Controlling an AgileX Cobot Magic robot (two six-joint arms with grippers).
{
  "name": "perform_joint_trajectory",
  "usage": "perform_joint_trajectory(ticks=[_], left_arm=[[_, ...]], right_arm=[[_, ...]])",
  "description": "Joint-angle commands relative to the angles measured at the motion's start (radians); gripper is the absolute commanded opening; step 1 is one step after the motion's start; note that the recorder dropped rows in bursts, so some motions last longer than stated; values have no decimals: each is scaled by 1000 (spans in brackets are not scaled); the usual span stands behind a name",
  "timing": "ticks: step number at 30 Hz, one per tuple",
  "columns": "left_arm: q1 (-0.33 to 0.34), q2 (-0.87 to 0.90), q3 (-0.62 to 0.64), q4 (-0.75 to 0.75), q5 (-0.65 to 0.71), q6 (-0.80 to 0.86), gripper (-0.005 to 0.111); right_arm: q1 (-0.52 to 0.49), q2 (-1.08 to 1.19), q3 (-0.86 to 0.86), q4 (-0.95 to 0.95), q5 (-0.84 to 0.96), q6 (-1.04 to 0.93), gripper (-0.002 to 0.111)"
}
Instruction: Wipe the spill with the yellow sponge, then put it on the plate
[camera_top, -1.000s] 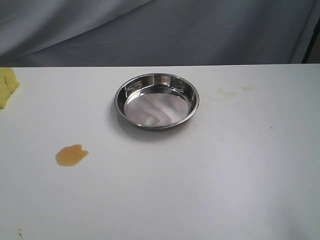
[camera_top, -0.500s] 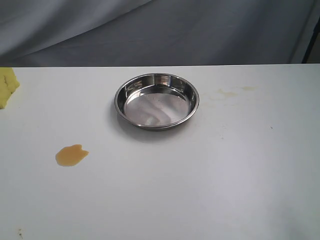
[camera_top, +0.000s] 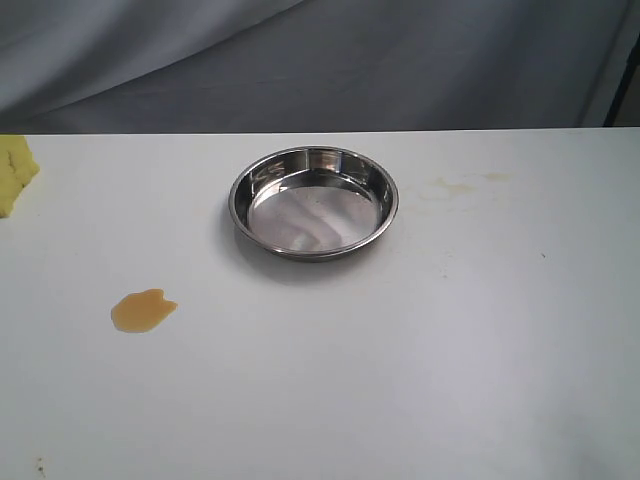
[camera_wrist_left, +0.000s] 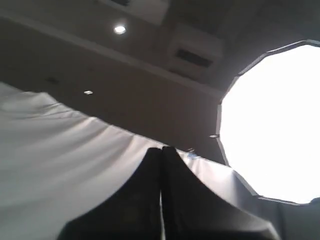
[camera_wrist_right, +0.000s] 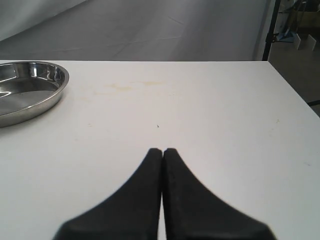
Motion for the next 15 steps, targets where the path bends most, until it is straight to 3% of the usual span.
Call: perform_joint_trajectory(ticks=[1,4,10,15], left_arm=[[-6,-1,-64,-312,184,221,0],[-6,42,-132,-344,160,335,0],[-6,254,-342,-344,147,722,0],[-6,440,-486,-391,246,769,0]], right_arm=[[2,-6,4,0,-3,-1,0],[2,-6,4,0,-3,-1,0],[2,-6,4,0,-3,-1,0],[2,-6,4,0,-3,-1,0]])
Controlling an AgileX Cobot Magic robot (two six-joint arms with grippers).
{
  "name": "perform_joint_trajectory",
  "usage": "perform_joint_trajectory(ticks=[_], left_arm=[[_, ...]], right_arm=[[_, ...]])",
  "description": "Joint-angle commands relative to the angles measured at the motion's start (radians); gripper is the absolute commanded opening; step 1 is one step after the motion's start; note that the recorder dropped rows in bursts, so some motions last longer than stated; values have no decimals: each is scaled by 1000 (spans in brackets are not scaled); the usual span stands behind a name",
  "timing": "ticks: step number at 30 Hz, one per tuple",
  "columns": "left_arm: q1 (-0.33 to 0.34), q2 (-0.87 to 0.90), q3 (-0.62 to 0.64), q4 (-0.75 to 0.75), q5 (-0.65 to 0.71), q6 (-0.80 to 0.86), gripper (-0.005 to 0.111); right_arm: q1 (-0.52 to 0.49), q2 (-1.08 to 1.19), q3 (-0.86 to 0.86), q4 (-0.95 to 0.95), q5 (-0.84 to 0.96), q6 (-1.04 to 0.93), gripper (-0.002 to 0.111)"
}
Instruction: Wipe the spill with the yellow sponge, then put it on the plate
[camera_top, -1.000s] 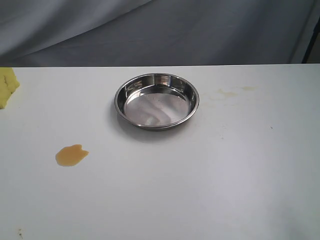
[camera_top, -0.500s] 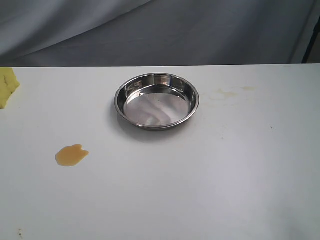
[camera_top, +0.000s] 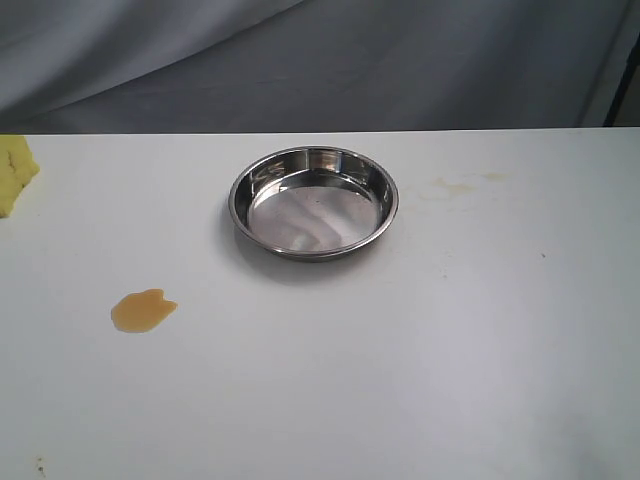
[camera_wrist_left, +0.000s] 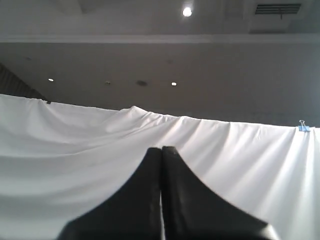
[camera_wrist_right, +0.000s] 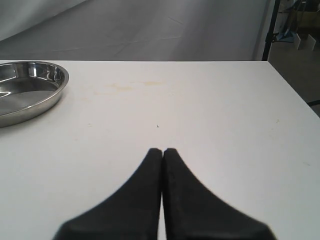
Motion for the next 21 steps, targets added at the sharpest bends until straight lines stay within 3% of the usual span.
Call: perform_joint_trajectory(ticks=[1,7,13,17,21], left_arm=[[-6,172,-119,-38,95,88,0],[-6,396,-270,-88,230,319,0],[0,540,-434,-475,278,541,0],[62,574,-542,-619,415,843,0],[156,603,-614,-811,454,893,0]], right_arm=[[2,-6,4,0,-3,-1,0],[2,-6,4,0,-3,-1,0],[2,-6,4,0,-3,-1,0],[2,-6,4,0,-3,-1,0],[2,-6,4,0,-3,-1,0]])
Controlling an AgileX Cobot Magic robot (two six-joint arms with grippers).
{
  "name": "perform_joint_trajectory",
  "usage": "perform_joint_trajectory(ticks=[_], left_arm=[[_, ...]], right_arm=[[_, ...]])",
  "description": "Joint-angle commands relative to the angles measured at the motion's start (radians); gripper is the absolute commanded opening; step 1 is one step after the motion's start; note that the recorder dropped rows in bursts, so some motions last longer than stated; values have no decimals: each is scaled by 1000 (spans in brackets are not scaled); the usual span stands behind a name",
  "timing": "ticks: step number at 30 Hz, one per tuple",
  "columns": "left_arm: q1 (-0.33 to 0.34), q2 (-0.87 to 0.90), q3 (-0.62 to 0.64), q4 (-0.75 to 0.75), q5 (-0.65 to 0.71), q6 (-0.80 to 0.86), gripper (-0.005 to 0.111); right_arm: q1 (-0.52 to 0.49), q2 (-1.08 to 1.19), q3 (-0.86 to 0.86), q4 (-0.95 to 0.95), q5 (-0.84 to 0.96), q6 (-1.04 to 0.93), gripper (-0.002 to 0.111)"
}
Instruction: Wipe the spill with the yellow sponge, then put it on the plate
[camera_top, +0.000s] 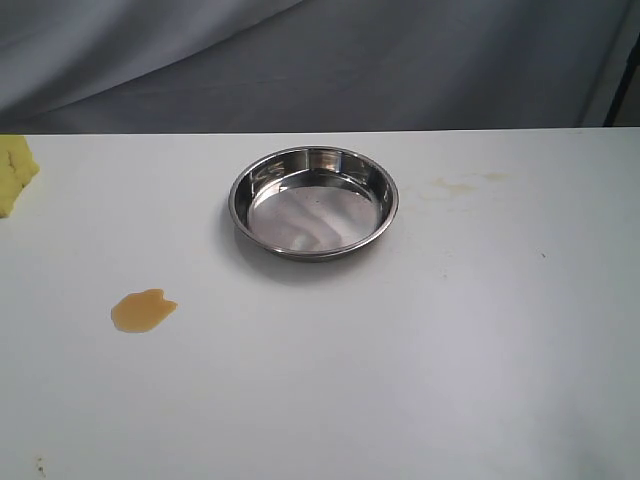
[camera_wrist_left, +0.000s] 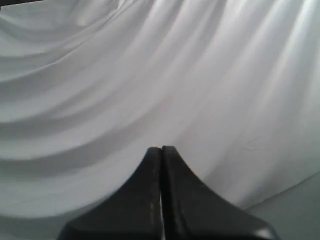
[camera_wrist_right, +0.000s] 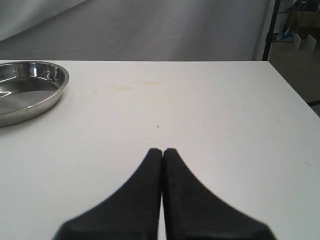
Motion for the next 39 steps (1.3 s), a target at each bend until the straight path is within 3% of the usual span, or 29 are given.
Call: perform_joint_trajectory(ticks=[1,7,10,13,20,22,24,29,39], left_arm=[[100,34,-76,-202,80,95,0],[144,109,-119,-164,347,93,0],[144,142,-132,-70,375,-5,0],[144,170,-153,182,403,-222,0],[144,225,-283,868,629,-995,0],[144,253,-343,1029,737,-1102,0],[144,285,-399,1114,841,-1136,0],[144,340,-455,1118,960,-1103,0],[144,539,-505,1243,958,-1069,0]], right_arm=[[2,-6,4,0,-3,-1,0],[2,-6,4,0,-3,-1,0],[2,-6,4,0,-3,-1,0],[2,-6,4,0,-3,-1,0],[2,-6,4,0,-3,-1,0],[2,-6,4,0,-3,-1,0],[2,-6,4,0,-3,-1,0],[2,-6,4,0,-3,-1,0],[2,-6,4,0,-3,-1,0]])
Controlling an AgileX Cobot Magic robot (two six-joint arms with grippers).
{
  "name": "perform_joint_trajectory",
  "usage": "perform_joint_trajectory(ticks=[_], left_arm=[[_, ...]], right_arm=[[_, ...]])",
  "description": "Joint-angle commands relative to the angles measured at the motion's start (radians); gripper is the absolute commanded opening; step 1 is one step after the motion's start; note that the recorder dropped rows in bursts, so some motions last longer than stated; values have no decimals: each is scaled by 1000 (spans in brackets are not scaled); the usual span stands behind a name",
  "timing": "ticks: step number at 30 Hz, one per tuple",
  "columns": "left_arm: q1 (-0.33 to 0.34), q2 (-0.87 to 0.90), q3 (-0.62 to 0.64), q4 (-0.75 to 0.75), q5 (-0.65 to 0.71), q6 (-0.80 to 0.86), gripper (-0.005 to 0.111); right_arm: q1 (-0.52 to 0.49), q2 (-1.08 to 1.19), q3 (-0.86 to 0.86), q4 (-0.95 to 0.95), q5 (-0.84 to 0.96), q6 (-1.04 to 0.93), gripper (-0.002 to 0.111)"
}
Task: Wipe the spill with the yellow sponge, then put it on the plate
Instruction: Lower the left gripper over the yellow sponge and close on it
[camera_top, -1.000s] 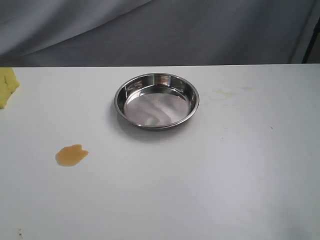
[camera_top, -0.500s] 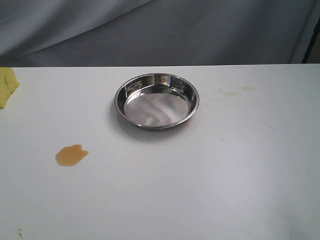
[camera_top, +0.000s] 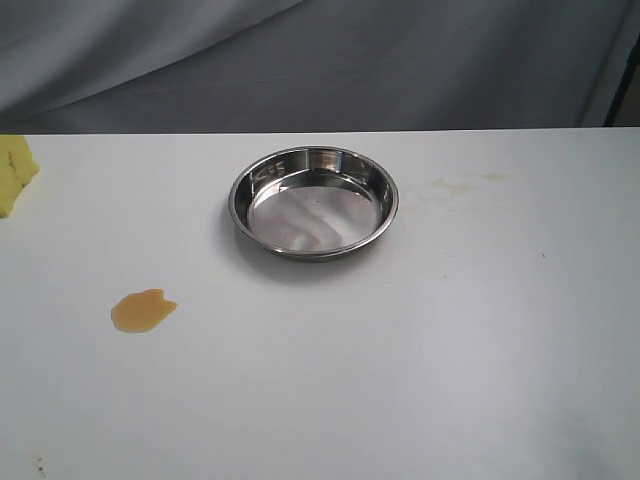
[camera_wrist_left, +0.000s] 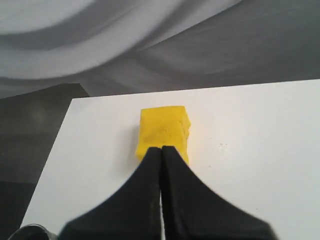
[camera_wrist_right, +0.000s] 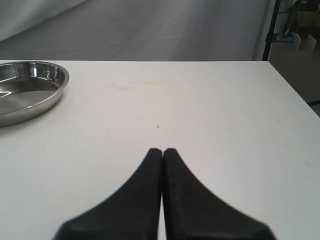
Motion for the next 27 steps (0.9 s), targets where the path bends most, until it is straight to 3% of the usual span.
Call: perform_joint_trajectory(ticks=[1,5,12,18,22,26,27], left_arm=[[1,131,-52,64,-5,8,0],[49,305,-137,62,-3,-21,0],[187,536,-251,-154,-48,44,0],[222,676,-261,-171,-182,126,7],[222,734,-262,-184,-295,122,30],[222,784,-262,-204,-398,122,73],[222,798,-262,-204,-419,122,88]], right_arm=[[2,-6,4,0,-3,-1,0],[2,-6,4,0,-3,-1,0],[2,-6,4,0,-3,-1,0],[2,-6,4,0,-3,-1,0],[2,-6,4,0,-3,-1,0],[2,-6,4,0,-3,-1,0],[2,-6,4,0,-3,-1,0]])
